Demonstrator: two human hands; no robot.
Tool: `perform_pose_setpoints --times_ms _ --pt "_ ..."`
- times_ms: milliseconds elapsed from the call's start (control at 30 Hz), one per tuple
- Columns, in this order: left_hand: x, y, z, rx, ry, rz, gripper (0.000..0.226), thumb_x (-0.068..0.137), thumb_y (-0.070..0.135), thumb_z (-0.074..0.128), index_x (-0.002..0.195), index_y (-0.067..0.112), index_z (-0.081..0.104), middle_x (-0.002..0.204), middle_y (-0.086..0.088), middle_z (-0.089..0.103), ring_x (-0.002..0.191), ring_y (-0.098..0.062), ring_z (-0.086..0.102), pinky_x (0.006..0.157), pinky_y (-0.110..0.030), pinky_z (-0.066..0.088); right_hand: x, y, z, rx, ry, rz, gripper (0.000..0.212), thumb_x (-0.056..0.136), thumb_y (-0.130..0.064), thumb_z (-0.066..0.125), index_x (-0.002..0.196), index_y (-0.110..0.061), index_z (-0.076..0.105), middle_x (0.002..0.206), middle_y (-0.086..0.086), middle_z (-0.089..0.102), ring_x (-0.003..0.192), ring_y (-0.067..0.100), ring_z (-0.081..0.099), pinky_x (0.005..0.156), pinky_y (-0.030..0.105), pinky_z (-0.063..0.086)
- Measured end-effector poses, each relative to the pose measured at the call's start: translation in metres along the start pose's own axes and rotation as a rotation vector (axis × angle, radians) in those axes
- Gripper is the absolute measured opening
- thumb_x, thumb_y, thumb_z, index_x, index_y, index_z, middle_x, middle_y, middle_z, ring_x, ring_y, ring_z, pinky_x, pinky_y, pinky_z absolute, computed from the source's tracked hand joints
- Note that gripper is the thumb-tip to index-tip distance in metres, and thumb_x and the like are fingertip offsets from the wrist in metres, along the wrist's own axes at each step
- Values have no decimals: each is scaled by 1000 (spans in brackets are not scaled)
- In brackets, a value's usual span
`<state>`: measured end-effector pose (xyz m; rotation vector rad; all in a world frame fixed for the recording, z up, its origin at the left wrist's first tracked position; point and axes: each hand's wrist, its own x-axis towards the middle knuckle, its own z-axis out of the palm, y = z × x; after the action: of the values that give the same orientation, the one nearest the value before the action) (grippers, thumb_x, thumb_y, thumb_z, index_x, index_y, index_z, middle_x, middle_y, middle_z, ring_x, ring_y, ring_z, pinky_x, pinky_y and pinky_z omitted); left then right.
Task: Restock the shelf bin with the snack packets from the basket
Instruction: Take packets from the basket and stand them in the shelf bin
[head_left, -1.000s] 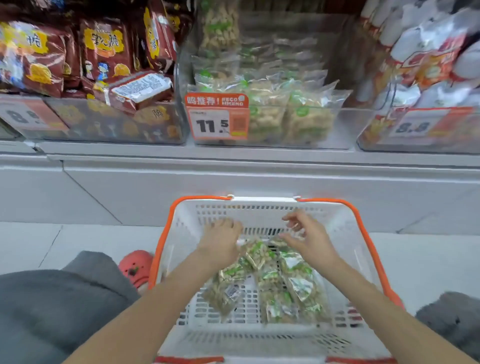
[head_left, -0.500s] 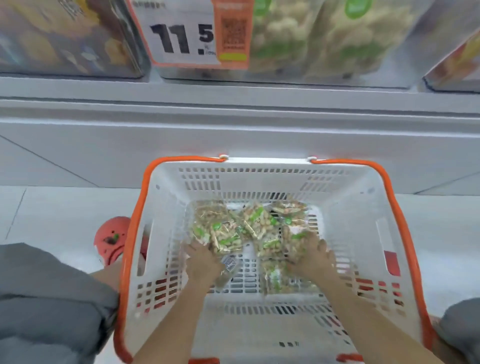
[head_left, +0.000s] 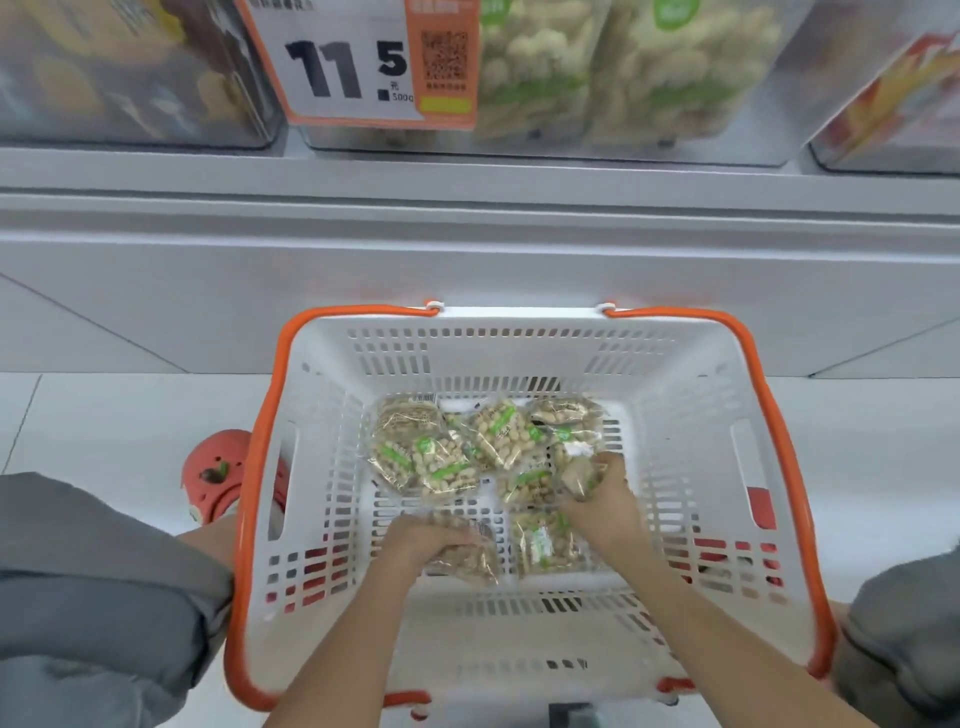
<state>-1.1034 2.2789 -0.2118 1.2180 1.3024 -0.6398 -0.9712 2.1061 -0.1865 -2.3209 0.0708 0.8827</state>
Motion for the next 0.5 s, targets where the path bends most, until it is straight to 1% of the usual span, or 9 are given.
perform_pose_setpoints --times_ms 67,100,167,233,300,333,400,433,500 --pt "-22 17 -7 70 -49 51 73 58 19 89 121 0 59 97 -8 70 76 -14 67 71 -26 56 -6 -13 -13 238 -103 62 48 85 -15 69 126 -13 44 101 9 63 73 17 65 61 30 59" --pt "-31 26 -11 113 -68 87 78 62 15 87 130 0 51 107 -9 67 83 -15 67 69 -24 55 -10 -21 -22 384 -153 112 34 88 -11 63 119 -10 49 99 12 62 75 20 65 63 34 60" --pt "-58 48 -20 190 -99 199 82 66 5 83 137 2 42 119 -10 60 99 -20 65 74 -24 56 -20 -41 -45 679 -282 181 6 89 -2 52 89 -7 50 83 13 54 70 22 58 62 35 60" --pt "-84 71 -31 238 -112 364 75 62 -3 83 129 3 50 116 -12 62 100 -24 65 78 -32 58 -33 -63 -69 846 -379 180 11 90 -4 52 81 -8 47 83 12 53 69 24 57 72 39 59" --pt "-116 96 -41 390 38 614 53 63 2 84 108 6 57 98 -8 65 90 -21 66 79 -43 58 -48 -87 -91 847 -437 149 7 90 -8 59 88 -5 53 92 14 54 74 26 59 70 38 60" --pt "-131 109 -47 532 148 739 44 69 9 82 106 11 57 93 -4 65 88 -20 64 81 -45 55 -56 -100 -102 804 -463 115 9 89 -9 63 93 -4 57 98 14 56 79 27 61 64 35 60" --pt "-169 136 -57 934 359 951 42 82 20 70 122 25 57 106 2 68 102 -19 63 88 -37 50 -66 -121 -124 698 -481 4 15 87 -12 67 99 -5 62 100 10 65 82 23 66 58 28 58" --pt "-185 148 -62 1095 429 1029 45 87 19 63 130 29 53 114 5 67 109 -19 60 89 -32 48 -73 -133 -136 665 -491 -56 13 86 -14 67 97 -8 64 95 7 70 78 20 68 57 26 57" --pt "-218 168 -68 1296 557 1246 43 88 10 59 127 29 59 115 6 67 111 -21 60 85 -29 48 -90 -154 -162 664 -500 -150 9 86 -19 65 91 -12 68 84 3 74 69 14 71 57 26 58"
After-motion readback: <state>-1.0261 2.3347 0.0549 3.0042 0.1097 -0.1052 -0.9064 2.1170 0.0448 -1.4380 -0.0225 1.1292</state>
